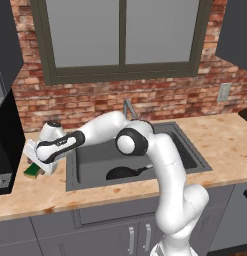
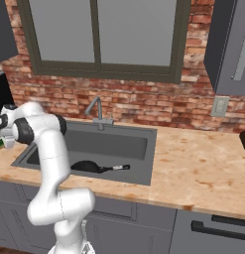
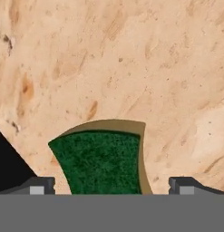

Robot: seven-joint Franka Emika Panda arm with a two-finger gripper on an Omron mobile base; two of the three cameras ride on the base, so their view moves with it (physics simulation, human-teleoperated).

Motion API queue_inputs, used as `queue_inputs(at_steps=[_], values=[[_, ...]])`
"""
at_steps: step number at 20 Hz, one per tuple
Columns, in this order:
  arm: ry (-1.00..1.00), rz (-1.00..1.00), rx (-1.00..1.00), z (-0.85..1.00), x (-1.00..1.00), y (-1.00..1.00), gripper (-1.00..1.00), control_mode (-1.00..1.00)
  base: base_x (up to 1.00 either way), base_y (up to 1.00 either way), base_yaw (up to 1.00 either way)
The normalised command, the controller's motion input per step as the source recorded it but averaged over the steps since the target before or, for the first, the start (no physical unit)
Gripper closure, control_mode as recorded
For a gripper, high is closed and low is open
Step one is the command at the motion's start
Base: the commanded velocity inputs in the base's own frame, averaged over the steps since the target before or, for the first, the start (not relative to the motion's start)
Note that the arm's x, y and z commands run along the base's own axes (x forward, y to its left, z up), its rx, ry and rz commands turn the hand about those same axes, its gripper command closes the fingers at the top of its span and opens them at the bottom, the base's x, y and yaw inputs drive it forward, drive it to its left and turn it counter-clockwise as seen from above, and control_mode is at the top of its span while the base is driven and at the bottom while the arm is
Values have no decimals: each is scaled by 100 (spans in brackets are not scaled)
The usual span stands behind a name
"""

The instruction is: Pick the pan and sponge and place them into the sink. Then turn on the water.

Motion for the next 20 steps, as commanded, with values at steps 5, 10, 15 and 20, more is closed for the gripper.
queue_inputs(at_steps=[5, 10, 15, 20], values=[[8, 0, 0, -25, 9, 31, -100, -100, 0, 0, 0], [10, 0, 0, -34, 18, 10, -100, -100, 0, 0, 0], [10, 0, -1, -43, 21, 0, 100, -100, 0, 0, 0], [8, 0, 0, -41, 11, 1, 100, -100, 0, 0, 0]])
